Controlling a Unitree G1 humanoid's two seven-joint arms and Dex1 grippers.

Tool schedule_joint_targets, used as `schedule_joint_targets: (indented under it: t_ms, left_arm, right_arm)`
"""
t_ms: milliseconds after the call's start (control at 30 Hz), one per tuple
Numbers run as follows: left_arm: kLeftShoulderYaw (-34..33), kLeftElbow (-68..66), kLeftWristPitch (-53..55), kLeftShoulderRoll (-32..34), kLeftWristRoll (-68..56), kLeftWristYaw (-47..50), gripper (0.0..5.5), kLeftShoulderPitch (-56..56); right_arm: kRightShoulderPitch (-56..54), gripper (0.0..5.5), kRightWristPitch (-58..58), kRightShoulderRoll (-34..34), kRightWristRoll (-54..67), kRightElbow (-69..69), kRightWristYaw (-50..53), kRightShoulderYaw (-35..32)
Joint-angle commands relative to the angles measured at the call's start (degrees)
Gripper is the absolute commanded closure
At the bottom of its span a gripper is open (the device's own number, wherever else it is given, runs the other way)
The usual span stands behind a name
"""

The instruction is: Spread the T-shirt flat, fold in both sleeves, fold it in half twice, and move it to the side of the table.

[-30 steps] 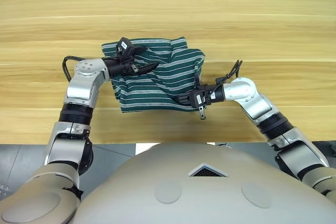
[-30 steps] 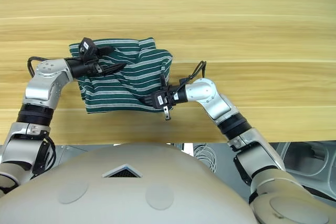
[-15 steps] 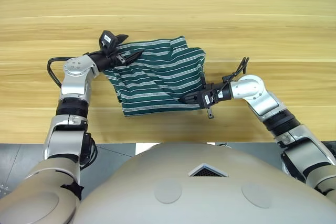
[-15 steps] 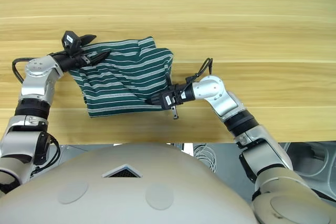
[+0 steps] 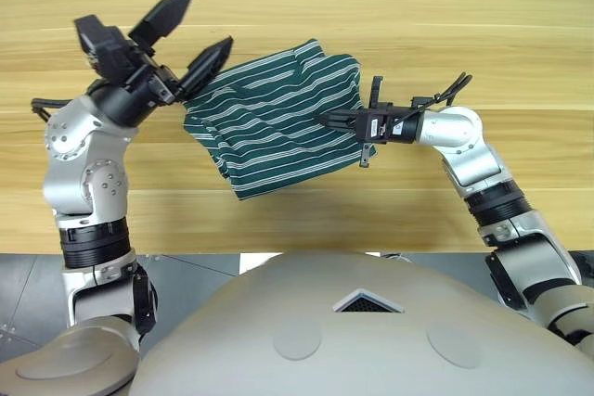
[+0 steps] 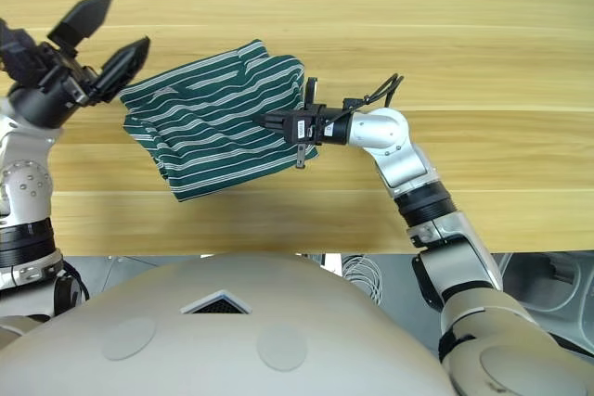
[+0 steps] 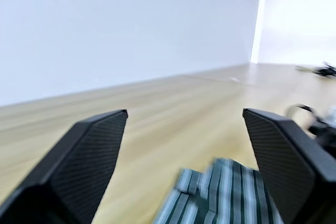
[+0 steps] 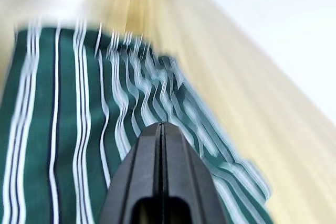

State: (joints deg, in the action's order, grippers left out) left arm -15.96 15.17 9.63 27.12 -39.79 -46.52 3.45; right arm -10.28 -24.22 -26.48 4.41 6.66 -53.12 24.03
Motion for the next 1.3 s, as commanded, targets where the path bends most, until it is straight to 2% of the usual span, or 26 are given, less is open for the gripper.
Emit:
schedule_joint_targets:
  t_ms: [33, 133, 200, 333, 433, 533, 600, 700, 833, 900, 967, 1067, 1200, 1300]
  left_arm:
    - [-6.56, 1.94, -2.13, -4.97, -0.55, 11.16, 1.52, 0.06]
    - [-8.4, 4.73, -5.22, -8.3, 2.52, 16.64, 1.52, 2.98]
    - [-8.33, 6.59, -6.57, -9.87, 3.58, 18.51, 1.52, 5.02]
    - [-6.57, 6.51, -8.81, -12.61, 5.33, 20.18, 1.52, 6.03]
    - [-5.39, 5.26, -9.56, -13.41, 6.3, 20.54, 1.52, 5.72]
    - [-4.44, 5.09, -10.22, -14.29, 6.75, 20.91, 1.52, 5.69]
    - [-3.83, 4.46, -11.04, -14.91, 7.51, 20.97, 1.52, 5.68]
    - [-4.21, 4.68, -11.26, -15.28, 7.05, 21.33, 1.52, 6.37]
    - [-4.44, 5.92, -11.26, -15.42, 7.0, 21.56, 1.52, 7.5]
    - [-4.29, 6.04, -11.36, -15.44, 7.11, 21.66, 1.52, 7.71]
    - [-4.19, 6.1, -11.6, -15.53, 7.33, 21.84, 1.52, 7.88]
    - [-3.93, 6.21, -11.82, -15.76, 7.56, 22.02, 1.52, 7.82]
    - [-3.52, 5.94, -12.16, -16.04, 8.05, 22.18, 1.52, 7.49]
    - [-3.34, 5.36, -12.39, -16.3, 7.68, 22.16, 1.52, 7.02]
  right_arm:
    - [2.75, 5.48, 7.73, 1.96, -0.24, -9.11, 5.78, -2.48]
    - [7.04, 5.48, 20.66, 7.61, -5.91, -16.38, 15.75, -0.04]
    - [11.18, 5.48, 28.6, 14.38, -8.77, -18.43, 23.01, 4.05]
    - [13.84, 5.48, 34.69, 27.71, -10.73, -11.84, 33.4, 10.7]
    - [11.51, 5.48, 36.19, 33.27, -11.41, -3.1, 39.74, 9.31]
    - [7.84, 5.48, 37.84, 40.75, -6.48, 7.74, 46.67, 2.63]
    - [4.21, 5.48, 34.94, 43.3, -5.04, 15.64, 52.67, -1.3]
    - [-0.04, 5.48, 28.19, 42.84, -8.02, 25.43, 58.76, 0.63]
    - [-2.33, 5.48, 26.56, 44.06, -5.92, 37.92, 53.52, 2.28]
    - [-2.85, 5.48, 25.05, 41.18, -7.05, 41.07, 43.82, 6.77]
    - [-2.44, 5.48, 22.23, 35.48, -8.33, 39.77, 32.0, 11.5]
    - [-1.64, 5.48, 16.46, 25.64, -7.14, 34.36, 16.27, 13.96]
    - [-2.12, 5.48, -1.85, 8.31, -8.28, 29.51, -4.8, 16.8]
    - [-7.37, 5.48, -13.98, -1.42, -11.29, 32.95, -11.09, 16.11]
